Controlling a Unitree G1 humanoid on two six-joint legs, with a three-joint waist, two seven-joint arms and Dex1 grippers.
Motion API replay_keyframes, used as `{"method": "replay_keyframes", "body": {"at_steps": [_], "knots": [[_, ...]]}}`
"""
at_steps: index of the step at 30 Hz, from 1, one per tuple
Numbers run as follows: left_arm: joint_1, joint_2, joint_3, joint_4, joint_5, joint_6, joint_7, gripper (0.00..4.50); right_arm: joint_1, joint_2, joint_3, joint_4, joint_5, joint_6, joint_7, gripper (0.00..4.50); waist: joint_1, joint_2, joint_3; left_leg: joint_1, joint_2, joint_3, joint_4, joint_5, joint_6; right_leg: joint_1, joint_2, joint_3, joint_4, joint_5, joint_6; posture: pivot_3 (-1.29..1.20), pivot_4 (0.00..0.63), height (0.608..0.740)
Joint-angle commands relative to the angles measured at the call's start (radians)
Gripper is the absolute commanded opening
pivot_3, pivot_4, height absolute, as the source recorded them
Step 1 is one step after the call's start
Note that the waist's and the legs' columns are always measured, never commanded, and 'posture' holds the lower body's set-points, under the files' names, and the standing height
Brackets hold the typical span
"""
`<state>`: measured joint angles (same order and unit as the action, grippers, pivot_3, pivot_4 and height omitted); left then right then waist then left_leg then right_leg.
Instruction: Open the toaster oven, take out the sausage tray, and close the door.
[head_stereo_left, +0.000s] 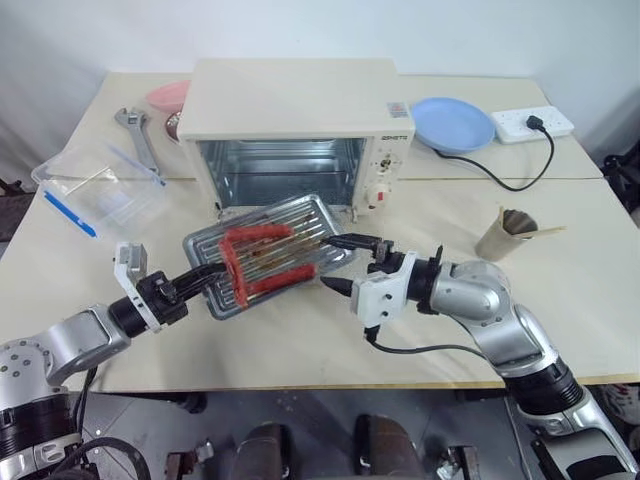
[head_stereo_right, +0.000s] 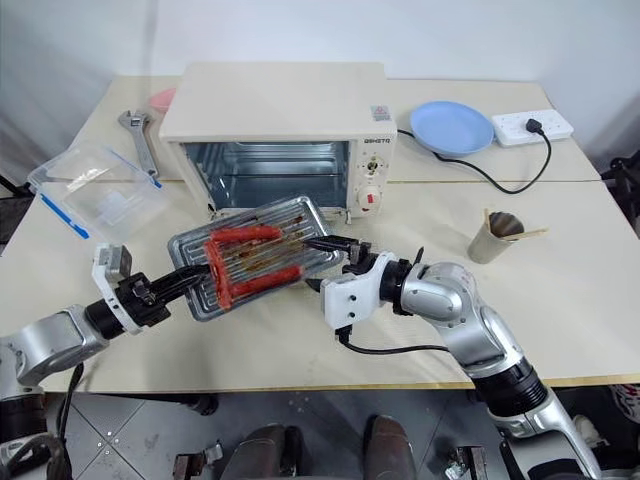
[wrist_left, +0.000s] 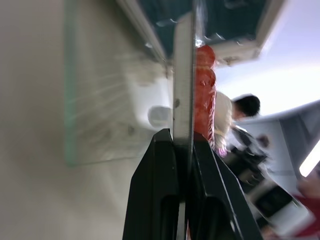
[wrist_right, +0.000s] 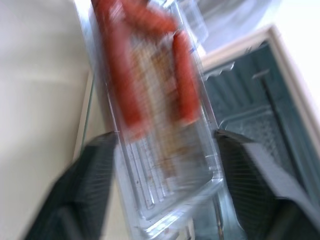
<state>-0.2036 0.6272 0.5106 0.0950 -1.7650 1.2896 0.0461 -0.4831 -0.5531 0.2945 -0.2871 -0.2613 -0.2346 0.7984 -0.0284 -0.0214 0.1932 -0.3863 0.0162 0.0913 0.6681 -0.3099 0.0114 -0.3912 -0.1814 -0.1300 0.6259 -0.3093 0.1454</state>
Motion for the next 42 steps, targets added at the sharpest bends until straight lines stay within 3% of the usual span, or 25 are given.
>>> {"method": "replay_keyframes", "body": {"at_steps": [1,9,20,23,34,42], "knots": [[0.038,0.006,-0.005,-0.067,-0.123,-0.065,0.038,0.0,0.0,-0.036,-0.032,-0.043,0.069,0.029,0.046,4.48,0.001,0.0,0.0,0.0,0.0,0.0,0.0,0.0,0.0,0.0,0.0,0.0,0.0,0.0,0.0,0.0,0.15,0.74],[0.143,-0.016,-0.001,-0.174,-0.207,-0.172,0.069,0.0,0.027,-0.115,-0.066,-0.051,0.302,0.216,0.222,4.48,0.002,0.0,0.0,0.0,0.0,0.0,0.0,0.0,0.0,0.001,0.0,0.0,-0.001,0.0,0.0,0.0,0.15,0.74],[0.317,-0.153,0.106,-0.376,-0.207,-0.3,0.062,0.0,0.019,-0.196,-0.147,0.169,0.445,0.22,0.369,4.48,0.003,0.0,0.0,0.0,0.0,0.001,0.0,0.0,0.001,0.003,0.0,0.0,-0.005,0.0,0.0,0.0,0.15,0.74],[0.347,-0.191,0.123,-0.429,-0.207,-0.347,0.074,0.0,0.017,-0.215,-0.147,0.267,0.449,0.152,0.422,3.87,0.003,0.0,0.0,0.0,0.0,0.001,0.0,-0.001,0.001,0.004,0.0,-0.001,-0.007,0.0,0.0,0.0,0.15,0.74],[0.507,-0.323,0.164,-0.614,-0.207,-0.531,0.106,0.0,-0.069,-0.185,-0.143,0.676,0.38,-0.074,0.451,0.17,0.0,0.0,0.0,0.003,0.0,0.0,0.001,-0.001,0.002,0.01,0.001,-0.002,-0.012,0.0,0.0,0.0,0.15,0.74],[0.687,-0.439,0.191,-0.738,-0.207,-0.699,0.106,0.0,-0.137,-0.081,-0.106,0.838,0.323,-0.174,0.424,0.05,-0.002,0.0,0.0,0.01,0.002,0.001,0.0,-0.004,0.003,0.018,0.001,-0.001,-0.021,0.001,-0.001,0.0,0.15,0.74]]}}
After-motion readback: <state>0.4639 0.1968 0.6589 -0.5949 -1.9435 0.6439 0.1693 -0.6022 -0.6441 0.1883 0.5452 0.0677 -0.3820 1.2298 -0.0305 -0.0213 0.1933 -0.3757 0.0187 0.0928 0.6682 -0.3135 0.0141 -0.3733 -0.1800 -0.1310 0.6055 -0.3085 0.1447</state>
